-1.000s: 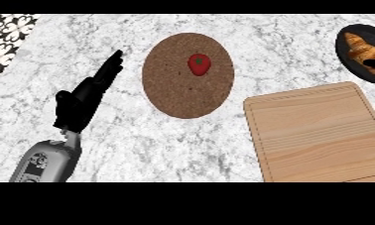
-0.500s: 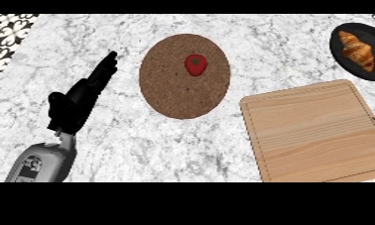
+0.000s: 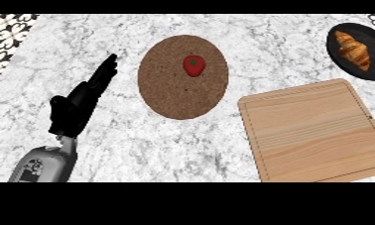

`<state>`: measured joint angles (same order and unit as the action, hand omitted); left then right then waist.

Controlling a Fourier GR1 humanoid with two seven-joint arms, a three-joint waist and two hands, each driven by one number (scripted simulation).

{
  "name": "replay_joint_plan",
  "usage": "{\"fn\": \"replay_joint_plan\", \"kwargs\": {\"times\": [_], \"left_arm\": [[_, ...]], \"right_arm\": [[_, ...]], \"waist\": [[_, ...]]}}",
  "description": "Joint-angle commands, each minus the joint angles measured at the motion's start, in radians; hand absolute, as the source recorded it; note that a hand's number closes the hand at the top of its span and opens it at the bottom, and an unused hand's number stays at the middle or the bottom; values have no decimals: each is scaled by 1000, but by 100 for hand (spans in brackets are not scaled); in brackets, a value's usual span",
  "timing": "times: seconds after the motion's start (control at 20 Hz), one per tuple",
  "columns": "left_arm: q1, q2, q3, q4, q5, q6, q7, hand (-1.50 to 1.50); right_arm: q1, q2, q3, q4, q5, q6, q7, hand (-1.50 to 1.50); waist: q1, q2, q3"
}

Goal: Pick the croissant from the cutting board and place it in the pan

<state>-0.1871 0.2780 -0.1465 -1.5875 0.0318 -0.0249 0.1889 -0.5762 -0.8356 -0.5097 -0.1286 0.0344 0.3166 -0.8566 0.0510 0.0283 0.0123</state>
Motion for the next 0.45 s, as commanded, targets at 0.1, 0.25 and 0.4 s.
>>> {"fn": "replay_joint_plan", "kwargs": {"times": [0.1, 0.25, 0.4], "left_arm": [[-10, -33, -9, 21, -14, 23, 7, 0], [13, -7, -4, -22, -11, 4, 19, 0], [57, 8, 21, -5, 8, -17, -28, 0]], "right_arm": [[81, -10, -2, -24, -2, 116, -117, -150], [89, 25, -9, -29, -9, 66, -122, -150], [128, 10, -21, -31, -18, 75, -136, -150]], "waist": [[-19, -2, 0], [-6, -8, -1], [-8, -10, -3]]}}
